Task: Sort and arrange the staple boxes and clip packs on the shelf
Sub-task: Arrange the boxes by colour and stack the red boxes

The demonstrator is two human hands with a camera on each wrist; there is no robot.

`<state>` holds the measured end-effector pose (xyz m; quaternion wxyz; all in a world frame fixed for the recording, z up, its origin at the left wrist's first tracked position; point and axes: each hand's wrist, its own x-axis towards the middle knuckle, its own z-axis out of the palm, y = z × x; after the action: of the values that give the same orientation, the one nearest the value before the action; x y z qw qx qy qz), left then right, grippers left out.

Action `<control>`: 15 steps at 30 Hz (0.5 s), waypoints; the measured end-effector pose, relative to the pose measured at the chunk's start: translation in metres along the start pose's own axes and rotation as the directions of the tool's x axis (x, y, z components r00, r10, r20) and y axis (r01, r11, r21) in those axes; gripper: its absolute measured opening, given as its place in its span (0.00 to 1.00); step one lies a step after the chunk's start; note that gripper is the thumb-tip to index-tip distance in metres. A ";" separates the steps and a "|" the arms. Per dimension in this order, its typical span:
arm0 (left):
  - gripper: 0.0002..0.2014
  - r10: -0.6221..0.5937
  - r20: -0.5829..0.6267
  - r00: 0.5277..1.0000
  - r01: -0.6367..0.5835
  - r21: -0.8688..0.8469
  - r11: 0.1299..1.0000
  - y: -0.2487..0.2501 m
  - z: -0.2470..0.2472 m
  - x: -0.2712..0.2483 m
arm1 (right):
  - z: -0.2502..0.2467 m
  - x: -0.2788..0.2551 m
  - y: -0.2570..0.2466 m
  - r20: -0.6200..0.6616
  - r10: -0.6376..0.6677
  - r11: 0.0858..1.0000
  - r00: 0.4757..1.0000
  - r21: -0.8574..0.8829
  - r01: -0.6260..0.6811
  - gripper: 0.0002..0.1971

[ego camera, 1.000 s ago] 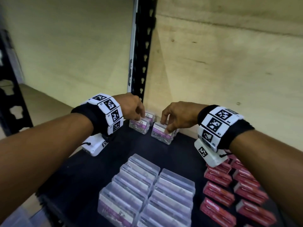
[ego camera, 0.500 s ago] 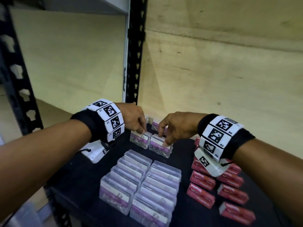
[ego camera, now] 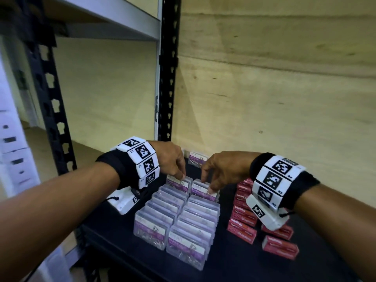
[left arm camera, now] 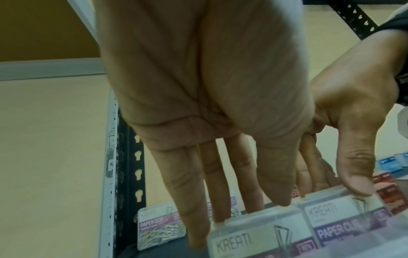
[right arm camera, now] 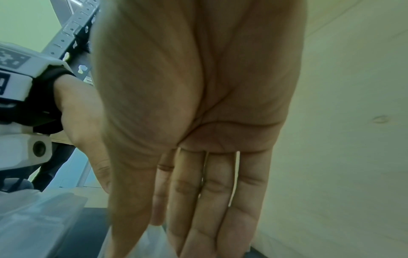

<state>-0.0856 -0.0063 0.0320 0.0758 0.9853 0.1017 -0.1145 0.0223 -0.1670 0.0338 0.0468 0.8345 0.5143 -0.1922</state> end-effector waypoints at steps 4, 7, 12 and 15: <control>0.12 -0.003 0.010 1.000 0.003 0.009 1.000 0.005 0.002 -0.007 | 0.002 -0.008 -0.001 0.015 -0.003 1.000 1.000 0.026 0.003 0.15; 0.13 0.000 0.021 1.000 0.000 0.007 1.000 0.009 0.002 -0.012 | 0.003 -0.013 -0.002 0.044 -0.007 0.998 0.999 0.062 0.004 0.15; 0.13 0.003 0.045 0.999 -0.004 0.019 1.000 0.015 0.001 -0.019 | 0.004 -0.021 -0.004 0.072 -0.024 0.996 0.997 0.088 0.018 0.16; 0.13 0.009 0.065 0.998 -0.010 0.019 1.000 0.017 0.001 -0.022 | 0.005 -0.023 -0.005 0.083 -0.035 0.995 0.996 0.092 0.028 0.16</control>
<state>-0.1033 -0.0274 0.0383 0.0703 0.9822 0.0935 -0.1470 0.0077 -0.1856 0.0383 0.0273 0.8187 0.5158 -0.2510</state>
